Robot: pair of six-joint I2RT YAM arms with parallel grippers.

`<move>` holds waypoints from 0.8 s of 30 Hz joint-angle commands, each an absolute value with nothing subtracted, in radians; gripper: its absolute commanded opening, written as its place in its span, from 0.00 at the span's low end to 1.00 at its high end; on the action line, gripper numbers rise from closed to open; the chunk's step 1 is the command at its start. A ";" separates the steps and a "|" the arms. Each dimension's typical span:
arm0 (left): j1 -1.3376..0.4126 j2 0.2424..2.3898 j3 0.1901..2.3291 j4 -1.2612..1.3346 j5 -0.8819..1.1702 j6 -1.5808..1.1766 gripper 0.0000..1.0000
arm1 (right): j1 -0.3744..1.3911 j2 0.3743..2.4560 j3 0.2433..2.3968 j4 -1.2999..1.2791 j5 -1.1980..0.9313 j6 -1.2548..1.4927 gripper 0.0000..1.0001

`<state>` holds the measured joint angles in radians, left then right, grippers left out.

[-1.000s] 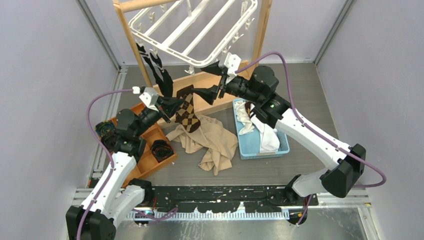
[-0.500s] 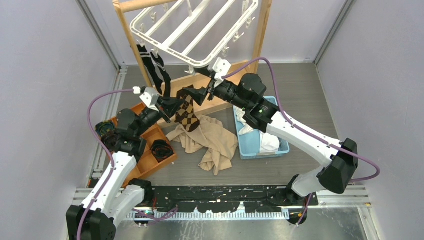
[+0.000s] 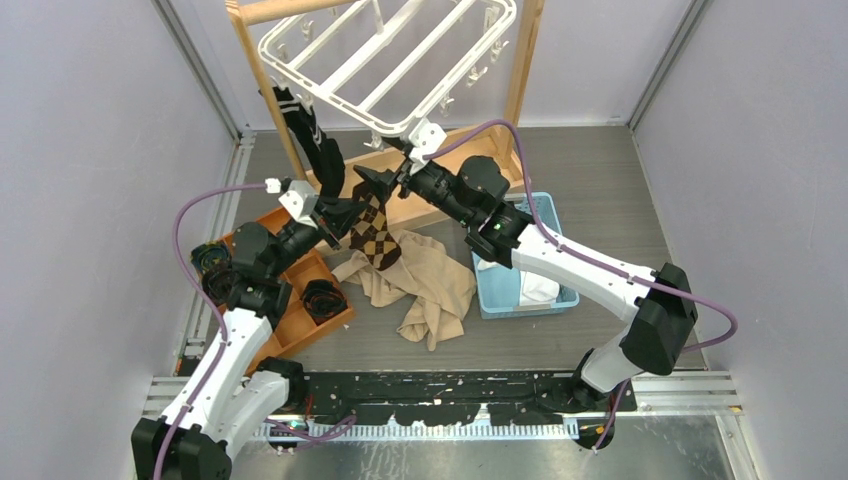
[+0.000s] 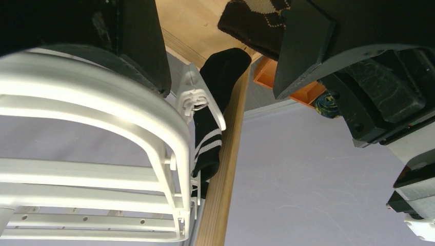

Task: Clip the socks to the hanger
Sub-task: Open the clamp at the hanger.

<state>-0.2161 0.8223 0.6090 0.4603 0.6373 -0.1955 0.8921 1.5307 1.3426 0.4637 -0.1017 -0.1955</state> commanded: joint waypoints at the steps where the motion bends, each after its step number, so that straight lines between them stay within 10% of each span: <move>1: -0.219 0.801 0.608 0.482 0.637 -0.167 0.00 | 0.908 1.525 1.341 0.617 -0.031 -0.186 0.76; 24: -0.229 0.792 0.611 0.457 0.640 -0.146 0.00 | 0.923 1.578 1.336 0.745 0.057 -0.146 0.67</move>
<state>-0.2253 0.8135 0.6086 0.4408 0.6373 -0.1696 0.9173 1.5677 1.3235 0.6632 0.0326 -0.1551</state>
